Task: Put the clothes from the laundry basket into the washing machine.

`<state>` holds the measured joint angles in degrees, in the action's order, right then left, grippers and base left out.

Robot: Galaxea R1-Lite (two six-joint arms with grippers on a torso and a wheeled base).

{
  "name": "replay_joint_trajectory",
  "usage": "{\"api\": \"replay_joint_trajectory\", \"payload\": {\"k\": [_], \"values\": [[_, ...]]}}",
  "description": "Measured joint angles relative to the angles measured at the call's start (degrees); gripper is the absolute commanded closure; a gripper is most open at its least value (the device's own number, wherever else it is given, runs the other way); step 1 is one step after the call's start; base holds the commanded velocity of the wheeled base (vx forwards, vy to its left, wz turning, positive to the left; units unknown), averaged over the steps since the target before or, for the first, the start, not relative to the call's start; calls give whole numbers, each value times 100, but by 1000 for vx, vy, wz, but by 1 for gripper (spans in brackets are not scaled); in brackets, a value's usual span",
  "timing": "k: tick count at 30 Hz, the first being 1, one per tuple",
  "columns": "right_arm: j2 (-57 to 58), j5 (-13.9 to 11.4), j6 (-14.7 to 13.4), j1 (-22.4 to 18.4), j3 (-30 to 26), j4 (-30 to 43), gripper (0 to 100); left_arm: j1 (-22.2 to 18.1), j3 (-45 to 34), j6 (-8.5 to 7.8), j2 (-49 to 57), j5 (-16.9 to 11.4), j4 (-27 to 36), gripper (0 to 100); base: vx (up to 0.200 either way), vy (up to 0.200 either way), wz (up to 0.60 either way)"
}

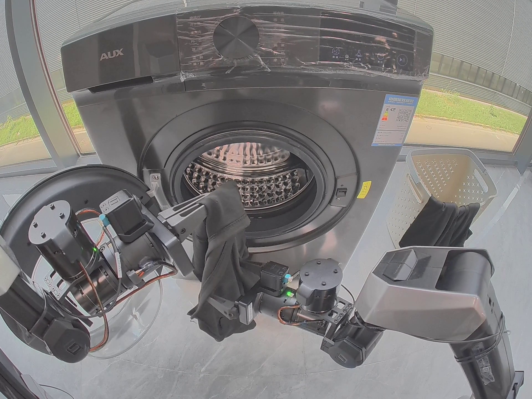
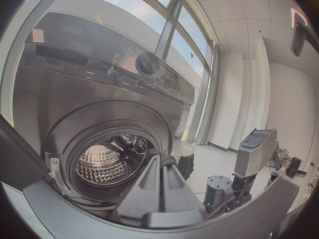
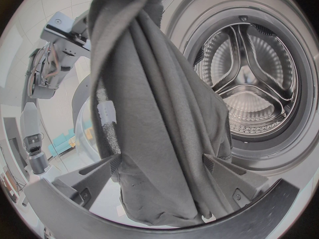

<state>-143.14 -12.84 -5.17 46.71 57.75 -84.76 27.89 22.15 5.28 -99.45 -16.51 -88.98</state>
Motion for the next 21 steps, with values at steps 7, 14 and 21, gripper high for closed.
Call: {"api": "replay_joint_trajectory", "payload": {"k": [7,14,21], "values": [[-273,176,-2,-116,473,22,0,72,61,27,44,6,0,100,0,0,0],[-380,302,-11,-113,523,-37,100,41,130,174,48,17,-2,100,0,0,0],[-234,305,-46,-44,154,-105,100,-96,188,178,-60,200,-4,100,0,0,0]]}}
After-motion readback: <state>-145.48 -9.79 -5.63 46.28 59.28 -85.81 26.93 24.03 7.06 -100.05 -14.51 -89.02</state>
